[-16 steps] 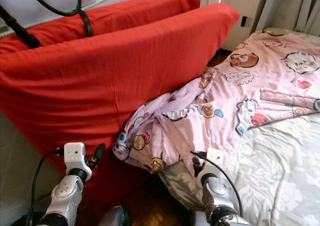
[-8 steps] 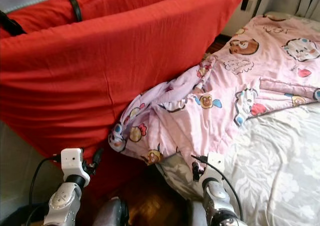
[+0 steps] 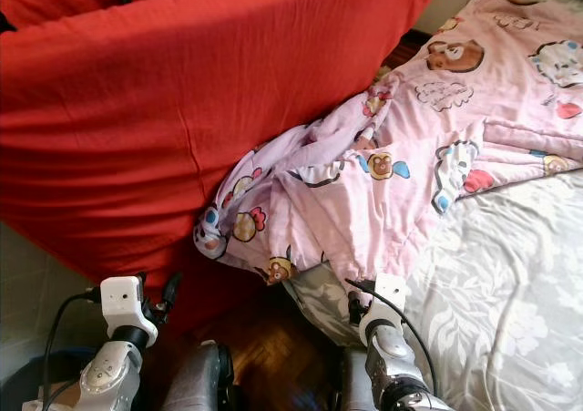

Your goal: Clean up the room

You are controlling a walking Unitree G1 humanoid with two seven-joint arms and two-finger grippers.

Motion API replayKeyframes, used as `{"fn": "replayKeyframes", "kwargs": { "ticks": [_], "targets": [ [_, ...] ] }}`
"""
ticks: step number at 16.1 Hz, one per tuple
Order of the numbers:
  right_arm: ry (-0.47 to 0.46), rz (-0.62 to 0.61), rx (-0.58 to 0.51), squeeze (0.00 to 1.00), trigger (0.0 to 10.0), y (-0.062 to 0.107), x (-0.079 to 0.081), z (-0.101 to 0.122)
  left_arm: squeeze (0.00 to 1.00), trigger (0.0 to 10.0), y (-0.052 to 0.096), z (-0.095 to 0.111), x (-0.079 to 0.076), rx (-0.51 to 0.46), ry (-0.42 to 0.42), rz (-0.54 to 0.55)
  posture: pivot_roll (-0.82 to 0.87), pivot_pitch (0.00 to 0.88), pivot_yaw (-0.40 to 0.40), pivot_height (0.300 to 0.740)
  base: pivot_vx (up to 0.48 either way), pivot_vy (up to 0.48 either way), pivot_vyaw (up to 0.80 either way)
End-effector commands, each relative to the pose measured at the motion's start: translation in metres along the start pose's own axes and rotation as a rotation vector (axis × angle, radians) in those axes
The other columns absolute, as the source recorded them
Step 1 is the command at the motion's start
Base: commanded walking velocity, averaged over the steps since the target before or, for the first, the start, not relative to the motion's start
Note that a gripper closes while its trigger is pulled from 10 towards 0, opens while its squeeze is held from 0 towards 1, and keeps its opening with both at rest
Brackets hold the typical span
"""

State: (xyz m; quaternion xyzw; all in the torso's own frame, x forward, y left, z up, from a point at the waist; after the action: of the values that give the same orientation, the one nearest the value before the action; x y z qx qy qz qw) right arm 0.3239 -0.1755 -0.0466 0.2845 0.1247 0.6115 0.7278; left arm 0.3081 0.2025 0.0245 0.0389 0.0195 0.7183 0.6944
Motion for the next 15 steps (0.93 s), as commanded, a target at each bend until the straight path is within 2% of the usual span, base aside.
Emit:
{"fn": "replayKeyframes", "kwargs": {
  "ticks": [1, 7, 8, 9, 15],
  "targets": [
    [0.005, -0.003, 0.023, 0.00, 10.0, 0.001, 0.001, -0.007, 0.00, 10.0, 0.007, -0.005, 0.003, 0.024, -0.005, 0.006, 0.05, 0.286, 0.060, 0.630, 0.000, 0.000, 0.00],
    [0.039, 0.010, -0.007, 0.00, 10.0, 0.000, 0.004, -0.001, 0.00, 10.0, 0.017, -0.005, 0.002, 0.046, -0.010, -0.001, 0.05, 0.298, 0.070, 0.630, 0.000, 0.000, 0.00],
    [0.051, 0.012, -0.017, 0.00, 3.8, 0.000, 0.004, 0.003, 0.00, 10.0, 0.018, -0.006, 0.001, 0.052, -0.008, -0.002, 0.05, 0.298, 0.068, 0.630, 0.000, 0.000, 0.00],
    [0.057, 0.014, -0.021, 0.00, 0.0, -0.001, 0.004, 0.005, 0.00, 10.0, 0.019, -0.006, 0.000, 0.055, -0.006, -0.002, 0.05, 0.298, 0.066, 0.630, 0.000, 0.000, 0.00],
    [0.119, 0.033, -0.017, 0.00, 0.0, 0.000, 0.008, 0.003, 0.00, 10.0, 0.019, -0.008, -0.003, 0.068, 0.008, 0.004, 0.04, 0.294, 0.051, 0.630, 0.000, 0.000, 0.00]
  ]
}}
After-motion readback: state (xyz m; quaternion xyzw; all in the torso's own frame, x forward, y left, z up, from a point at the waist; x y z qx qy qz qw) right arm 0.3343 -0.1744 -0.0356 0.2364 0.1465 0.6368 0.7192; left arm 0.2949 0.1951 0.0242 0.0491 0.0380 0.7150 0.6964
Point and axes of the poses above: a point about 5 cm out from each wrist's last joint towards the gripper, its own y axis pointing back from the gripper into the wrist, its own z axis along the axis of the wrist's last joint, x = y × z, the point moved 5 cm from there along -y, pointing out of the wrist towards the gripper, and after that the axes turned 4 degrees about -y, right-handed, at the moved point
